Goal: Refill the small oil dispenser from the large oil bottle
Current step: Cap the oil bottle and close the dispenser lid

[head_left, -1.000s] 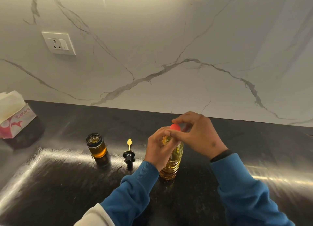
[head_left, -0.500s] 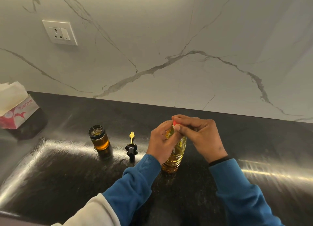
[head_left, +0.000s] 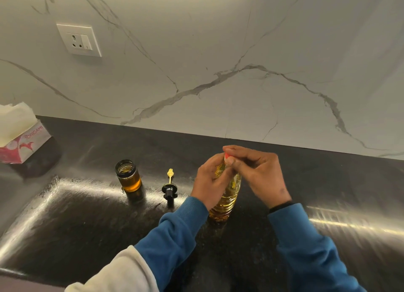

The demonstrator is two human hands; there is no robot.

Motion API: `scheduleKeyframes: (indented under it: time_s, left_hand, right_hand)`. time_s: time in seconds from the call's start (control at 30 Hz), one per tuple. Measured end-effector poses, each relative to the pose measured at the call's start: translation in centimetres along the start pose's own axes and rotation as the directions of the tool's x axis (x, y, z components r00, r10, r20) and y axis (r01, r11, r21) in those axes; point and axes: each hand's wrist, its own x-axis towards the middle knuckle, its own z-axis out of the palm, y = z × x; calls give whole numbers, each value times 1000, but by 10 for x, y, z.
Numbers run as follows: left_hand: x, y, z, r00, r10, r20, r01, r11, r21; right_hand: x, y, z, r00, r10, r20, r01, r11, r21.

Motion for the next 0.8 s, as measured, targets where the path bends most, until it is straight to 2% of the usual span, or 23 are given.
scheduleKeyframes:
  time_s: [0.1, 0.2, 0.37, 0.5, 0.63, 0.8]
  left_hand:
    - [3, 1, 2, 998, -23, 53, 20, 998, 58]
    - [4, 2, 6, 998, -3, 66, -7, 989, 147]
    - [4, -4, 10, 999, 14, 50, -24, 977, 211]
    - [7, -2, 14, 999, 16, 50, -26, 977, 213]
    - [10, -1, 19, 998, -7, 65, -10, 969, 247]
    - [12, -7, 20, 997, 4, 78, -26, 956, 291]
  right_hand:
    - [8, -2, -15, 991, -29, 134, 32, 999, -16]
    - [7, 2, -13, 995, -5, 100, 5, 1000, 1]
    - [1, 8, 2, 999, 24, -29, -22, 997, 70]
    - [-3, 12, 11, 985, 31, -170, -31, 1000, 4]
    - [-5, 12, 19, 952, 36, -303, -60, 996, -71]
    - [-11, 15, 36, 867, -51, -495, -51, 980, -191]
